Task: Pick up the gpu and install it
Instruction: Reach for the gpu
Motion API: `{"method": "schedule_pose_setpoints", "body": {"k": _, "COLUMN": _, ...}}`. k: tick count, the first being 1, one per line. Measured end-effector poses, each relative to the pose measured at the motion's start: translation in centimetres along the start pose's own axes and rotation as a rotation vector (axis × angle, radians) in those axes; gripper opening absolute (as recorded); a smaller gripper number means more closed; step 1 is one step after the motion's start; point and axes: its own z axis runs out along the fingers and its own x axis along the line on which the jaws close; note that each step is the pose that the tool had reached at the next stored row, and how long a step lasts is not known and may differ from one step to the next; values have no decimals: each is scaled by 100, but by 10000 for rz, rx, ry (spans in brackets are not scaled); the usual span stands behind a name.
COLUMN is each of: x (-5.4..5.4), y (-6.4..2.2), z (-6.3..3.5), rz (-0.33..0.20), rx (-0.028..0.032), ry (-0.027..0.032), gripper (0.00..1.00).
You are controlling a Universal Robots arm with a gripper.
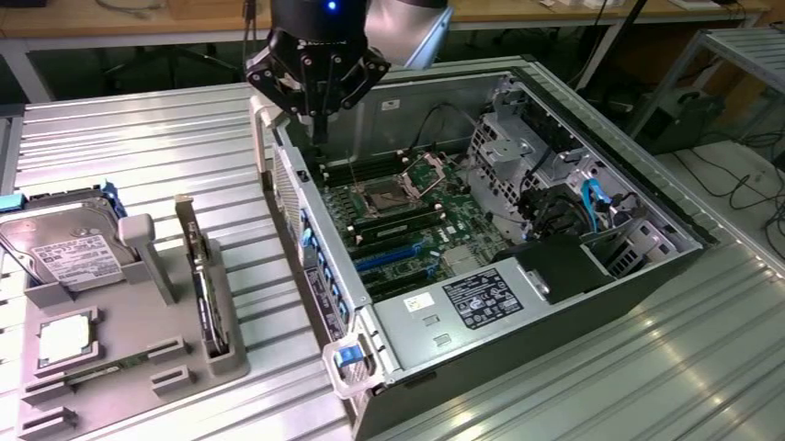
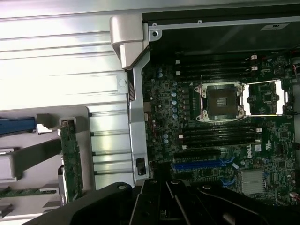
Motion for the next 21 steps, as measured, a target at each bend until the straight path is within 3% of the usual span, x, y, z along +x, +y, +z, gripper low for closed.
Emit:
{"method": "schedule_pose_setpoints", "body": {"k": 3, "x": 56, "y": -7, "z": -2, "rz": 0, "rx": 0, "ry": 0, "gripper": 11}}
{"method": "schedule_pose_setpoints", "body": {"k": 6, "x": 193, "y": -24, "z": -6, "rz": -13, "rx": -1, "ry": 1, "gripper": 11}}
{"method": "schedule_pose_setpoints", "body": {"k": 21, "x": 431, "y": -153, "z": -17, "rz": -500, "rx": -103, "ry": 29, "gripper": 11}}
